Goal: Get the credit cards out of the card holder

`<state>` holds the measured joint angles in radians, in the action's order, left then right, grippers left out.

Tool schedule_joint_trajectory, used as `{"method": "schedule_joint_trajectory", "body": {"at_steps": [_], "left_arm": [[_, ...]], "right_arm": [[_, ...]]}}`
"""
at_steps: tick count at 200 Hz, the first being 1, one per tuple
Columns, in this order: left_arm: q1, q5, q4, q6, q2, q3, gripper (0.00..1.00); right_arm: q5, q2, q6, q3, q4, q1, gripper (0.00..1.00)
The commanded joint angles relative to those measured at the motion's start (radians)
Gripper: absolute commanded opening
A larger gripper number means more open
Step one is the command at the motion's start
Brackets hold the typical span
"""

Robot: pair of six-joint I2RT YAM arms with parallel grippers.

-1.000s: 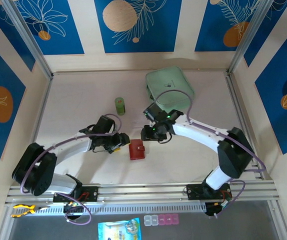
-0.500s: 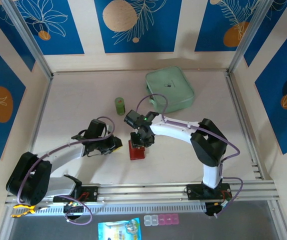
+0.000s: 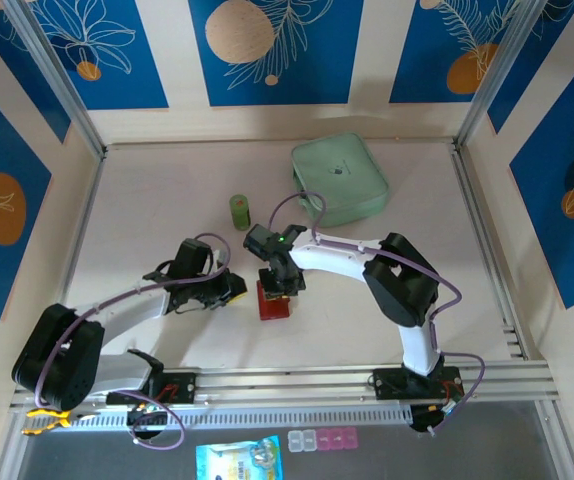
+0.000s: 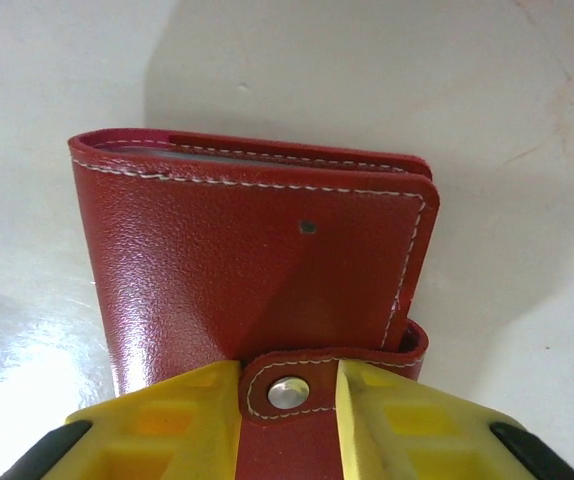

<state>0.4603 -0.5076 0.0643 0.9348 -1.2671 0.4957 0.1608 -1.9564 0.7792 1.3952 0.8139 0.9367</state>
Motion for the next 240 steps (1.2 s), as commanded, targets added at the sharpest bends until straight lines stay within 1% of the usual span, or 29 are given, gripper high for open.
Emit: {"method": "schedule_joint_trajectory", "body": {"at_steps": [1,35,74,95,100,122,141,172,240], "left_arm": [[0.003,-0.043,-0.045,0.026,-0.016,-0.013,0.17],[0.031,-0.048,-0.083,0.055,-0.037,0.002,0.16],[0.087,-0.035,-0.134,0.095,-0.085,0.027,0.14],[0.117,-0.027,-0.164,0.116,-0.117,0.038,0.13],[0.124,-0.025,-0.170,0.122,-0.126,0.042,0.13],[0.151,-0.015,-0.196,0.142,-0.162,0.053,0.12],[0.170,-0.002,-0.197,0.147,-0.201,0.060,0.11],[0.172,0.007,-0.197,0.147,-0.254,0.048,0.09],[0.172,0.026,-0.164,0.126,-0.299,0.021,0.07]], "right_arm": [[-0.012,-0.024,0.023,0.017,0.020,0.009,0.29],[-0.012,-0.020,0.023,0.005,0.008,0.008,0.22],[-0.022,0.000,0.024,-0.016,-0.018,0.001,0.14],[-0.027,0.022,0.027,-0.030,-0.038,-0.001,0.09],[-0.029,0.030,0.028,-0.033,-0.040,-0.002,0.05],[-0.036,0.057,0.028,-0.047,-0.057,-0.009,0.02],[-0.042,0.085,0.029,-0.063,-0.071,-0.015,0.00],[-0.037,0.123,0.029,-0.089,-0.072,-0.025,0.00],[0.003,0.190,0.007,-0.162,-0.048,-0.073,0.00]]}}
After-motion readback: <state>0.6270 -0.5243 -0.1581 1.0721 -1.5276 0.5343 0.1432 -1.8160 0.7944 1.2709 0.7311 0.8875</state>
